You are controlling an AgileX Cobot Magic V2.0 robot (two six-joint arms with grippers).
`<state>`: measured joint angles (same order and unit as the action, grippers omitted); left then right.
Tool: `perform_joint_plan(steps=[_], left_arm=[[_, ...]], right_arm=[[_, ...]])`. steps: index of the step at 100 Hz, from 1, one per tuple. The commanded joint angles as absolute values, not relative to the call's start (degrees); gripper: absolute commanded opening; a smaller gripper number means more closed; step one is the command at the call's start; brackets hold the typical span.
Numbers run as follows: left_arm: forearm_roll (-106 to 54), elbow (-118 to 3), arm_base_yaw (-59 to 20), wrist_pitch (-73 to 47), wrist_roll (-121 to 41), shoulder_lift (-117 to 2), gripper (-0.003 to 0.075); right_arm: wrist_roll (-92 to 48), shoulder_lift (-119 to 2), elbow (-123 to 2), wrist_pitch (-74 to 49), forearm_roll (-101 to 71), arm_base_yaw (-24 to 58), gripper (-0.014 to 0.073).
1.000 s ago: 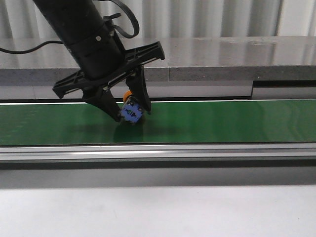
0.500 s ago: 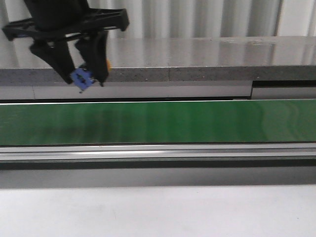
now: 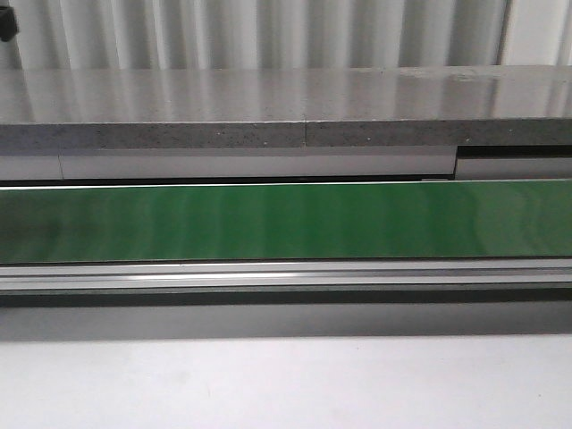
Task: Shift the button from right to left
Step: 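Lift the button with the left gripper and carry it over the blue tray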
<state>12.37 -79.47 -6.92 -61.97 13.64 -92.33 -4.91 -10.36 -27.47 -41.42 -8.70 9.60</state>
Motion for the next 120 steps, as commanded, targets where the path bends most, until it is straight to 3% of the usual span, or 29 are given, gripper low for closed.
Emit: perform_joint_plan(steps=[1, 37, 88, 100, 120], left_arm=[[13.42, -81.13, -2.7, -60.81, 12.02, -89.7, -0.0013], [13.38, -81.13, 12.49, -62.61, -0.84, -95.98, -0.0012], [16.92, -81.13, 16.26, -57.52, -13.41, -107.37, 0.0003], [15.05, -81.13, 16.26, -57.52, -13.41, -109.22, 0.0109], [16.5, -81.13, 16.26, -56.3, -13.41, -109.61, 0.0482]], right_arm=[[-5.28, -10.93, -28.96, -37.5, -9.1, 9.62, -0.0066], [-5.28, -10.93, -28.96, -37.5, -9.1, 9.62, -0.0066], [-5.28, -10.93, -28.96, -37.5, -9.1, 9.62, -0.0066], [-5.28, -10.93, -28.96, -37.5, -9.1, 9.62, -0.0066], [-5.28, -10.93, -28.96, -37.5, -9.1, 9.62, -0.0066]])
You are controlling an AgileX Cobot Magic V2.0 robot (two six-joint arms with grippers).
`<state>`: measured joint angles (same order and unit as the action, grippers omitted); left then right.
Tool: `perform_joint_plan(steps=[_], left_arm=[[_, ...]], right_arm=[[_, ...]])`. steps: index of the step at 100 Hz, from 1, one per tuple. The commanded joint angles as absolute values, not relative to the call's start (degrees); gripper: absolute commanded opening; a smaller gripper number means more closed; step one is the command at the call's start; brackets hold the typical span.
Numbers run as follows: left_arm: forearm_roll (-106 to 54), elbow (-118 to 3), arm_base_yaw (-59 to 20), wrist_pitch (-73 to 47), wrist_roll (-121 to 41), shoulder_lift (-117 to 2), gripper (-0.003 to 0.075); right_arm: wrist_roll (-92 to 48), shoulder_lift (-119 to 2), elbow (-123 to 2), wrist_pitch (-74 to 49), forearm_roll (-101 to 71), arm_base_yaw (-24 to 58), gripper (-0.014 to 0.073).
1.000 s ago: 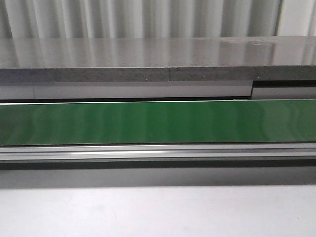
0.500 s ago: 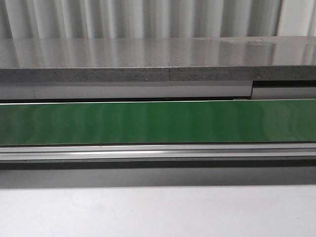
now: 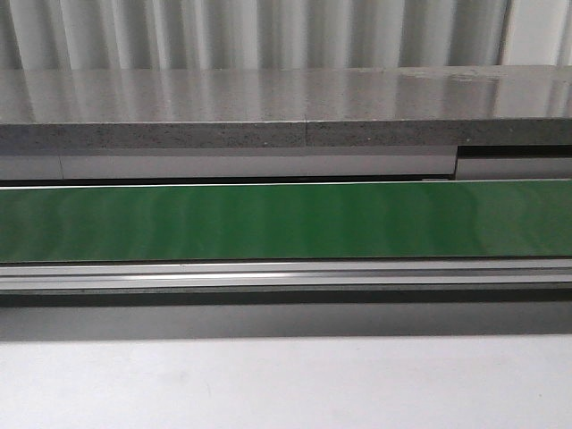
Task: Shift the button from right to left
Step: 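Lift the button with the left gripper and carry it over the blue tray, then lower the button into the blue tray and open the left gripper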
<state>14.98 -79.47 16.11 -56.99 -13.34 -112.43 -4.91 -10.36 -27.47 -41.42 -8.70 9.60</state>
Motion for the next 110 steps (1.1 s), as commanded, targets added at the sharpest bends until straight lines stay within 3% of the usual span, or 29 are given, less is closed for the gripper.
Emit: perform_joint_plan(steps=[1, 7, 20, 35, 44, 58, 110], left_arm=[[16.62, -81.13, 16.26, -56.29, -13.41, -109.61, 0.0491], [17.37, -81.13, 16.26, -56.05, -12.96, -109.61, 0.0533], [17.26, -81.13, 16.26, -55.74, -12.69, -108.59, 0.0531], [15.94, -81.13, 16.16, -53.5, -12.66, -105.02, 0.0466], [11.62, -81.13, 16.16, -52.53, -12.66, -101.57, 0.0343], [0.0, -80.84, 15.78, -52.05, -12.66, -96.11, -0.0015], [-7.45, -64.43, -1.43, -38.2, -12.56, -75.37, -0.002]], right_arm=[[-5.28, -10.93, -28.96, -37.5, -9.1, 9.62, -0.0066], [-5.28, -10.93, -28.96, -37.5, -9.1, 9.62, -0.0066], [-5.28, -10.93, -28.96, -37.5, -9.1, 9.62, -0.0066], [-5.28, -10.93, -28.96, -37.5, -9.1, 9.62, -0.0066], [-5.28, -10.93, -28.96, -37.5, -9.1, 9.62, -0.0066], [-5.28, -10.93, -28.96, -37.5, -9.1, 9.62, -0.0066], [-5.28, -10.93, -28.96, -37.5, -9.1, 9.62, -0.0066]])
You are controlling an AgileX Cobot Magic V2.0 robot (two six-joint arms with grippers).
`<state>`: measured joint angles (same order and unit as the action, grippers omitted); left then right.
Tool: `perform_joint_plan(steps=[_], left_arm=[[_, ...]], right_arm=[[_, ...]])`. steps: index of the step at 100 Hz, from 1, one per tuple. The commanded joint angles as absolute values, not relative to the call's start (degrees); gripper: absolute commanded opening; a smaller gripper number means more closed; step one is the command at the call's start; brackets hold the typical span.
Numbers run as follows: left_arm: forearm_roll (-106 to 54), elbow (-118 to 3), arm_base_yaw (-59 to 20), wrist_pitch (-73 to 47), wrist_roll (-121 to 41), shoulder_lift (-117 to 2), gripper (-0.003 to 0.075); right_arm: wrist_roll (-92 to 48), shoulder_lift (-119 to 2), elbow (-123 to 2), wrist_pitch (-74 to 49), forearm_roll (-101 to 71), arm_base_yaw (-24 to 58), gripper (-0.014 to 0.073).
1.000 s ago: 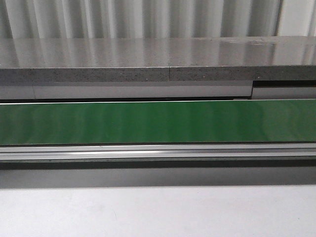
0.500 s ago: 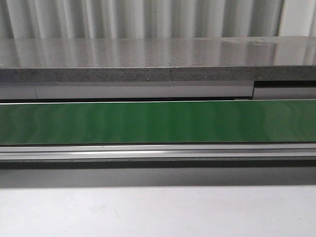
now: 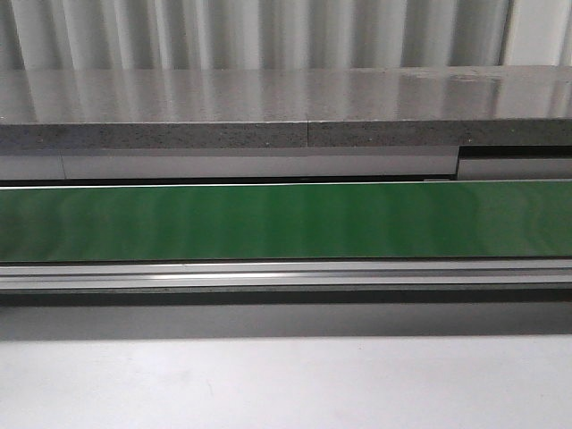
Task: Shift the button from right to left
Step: 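Lower the button into the blue tray and open the left gripper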
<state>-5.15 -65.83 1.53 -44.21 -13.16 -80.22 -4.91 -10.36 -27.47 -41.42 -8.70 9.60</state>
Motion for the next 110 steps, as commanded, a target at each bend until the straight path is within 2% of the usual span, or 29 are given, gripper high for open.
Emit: perform_joint_plan(steps=[1, 32, 54, 91, 110], left_arm=[[-7.57, -64.43, -1.69, -37.9, -12.56, -75.09, -0.002], [-11.24, -49.75, -9.24, -22.16, -12.56, -61.29, -0.002], [-13.26, -41.07, -9.28, -16.1, -12.56, -50.74, -0.002], [-13.74, -30.28, -7.12, -13.04, -12.56, -36.82, -0.002], [-13.74, -23.67, -7.12, -6.03, -12.56, -29.23, -0.002]], right_arm=[[-5.28, -10.93, -28.96, -37.5, -9.1, 9.62, -0.0066], [-5.28, -10.93, -28.96, -37.5, -9.1, 9.62, -0.0066], [-5.28, -10.93, -28.96, -37.5, -9.1, 9.62, -0.0066], [-5.28, -10.93, -28.96, -37.48, -9.1, 9.57, -0.0066], [-5.28, -10.93, -28.96, -37.48, -9.1, 9.57, -0.0066]])
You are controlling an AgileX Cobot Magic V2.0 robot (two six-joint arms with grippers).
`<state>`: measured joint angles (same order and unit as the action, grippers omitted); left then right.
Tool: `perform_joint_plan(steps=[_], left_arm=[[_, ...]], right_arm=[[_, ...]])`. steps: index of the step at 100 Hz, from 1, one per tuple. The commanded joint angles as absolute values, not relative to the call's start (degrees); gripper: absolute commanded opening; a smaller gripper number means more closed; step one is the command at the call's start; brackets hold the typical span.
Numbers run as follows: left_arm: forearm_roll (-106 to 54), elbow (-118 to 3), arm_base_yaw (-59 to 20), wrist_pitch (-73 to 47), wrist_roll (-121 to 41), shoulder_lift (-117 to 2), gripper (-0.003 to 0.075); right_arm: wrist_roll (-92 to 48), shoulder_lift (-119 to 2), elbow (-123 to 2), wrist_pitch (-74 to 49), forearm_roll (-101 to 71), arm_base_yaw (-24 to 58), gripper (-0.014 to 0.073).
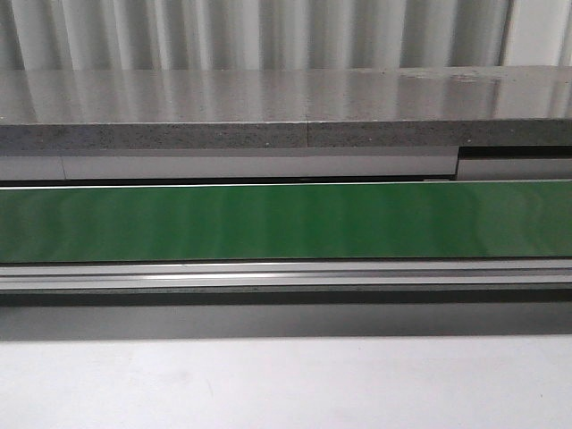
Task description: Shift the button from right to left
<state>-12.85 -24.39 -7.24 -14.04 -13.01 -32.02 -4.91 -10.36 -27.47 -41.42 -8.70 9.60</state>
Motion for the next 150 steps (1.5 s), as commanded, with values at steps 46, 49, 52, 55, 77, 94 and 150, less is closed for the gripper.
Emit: perform_joint_plan(steps=[46, 49, 52, 55, 77, 94, 150], left_arm=[[-13.74, -14.48, -6.72, -0.62, -12.13, -18.42, -0.002], [-13.5, -13.76, -6.37, -0.87, -10.85, -17.55, -0.002], [-13.0, -13.16, -5.9, -1.32, -9.43, -16.62, -0.002], [-12.09, -12.52, -5.23, -1.7, -8.12, -15.35, -0.002], [-8.22, -6.4, -0.75, -2.47, -6.68, -5.81, -0.002], [-7.42, 0.3, -0.36, -2.15, -6.58, 0.61, -0.002], [-6.58, 1.34, -0.36, -6.97, -6.58, 2.22, -0.002]], right_arm=[[-5.28, -10.93, -28.96, -37.48, -9.1, 9.57, -0.0066], [-5.28, -10.93, -28.96, -37.48, -9.1, 9.57, -0.0066], [-5.28, -10.93, -28.96, -37.48, -9.1, 9.57, -0.0066], [-5.28, -10.93, -28.96, -37.48, -9.1, 9.57, -0.0066], [-5.28, -10.93, -28.96, -37.48, -9.1, 9.57, -0.0066], [-5.28, -10.93, -28.96, -37.48, -9.1, 9.57, -0.0066], [-5.28, -10.93, -28.96, -37.6, -9.1, 9.57, -0.0066]])
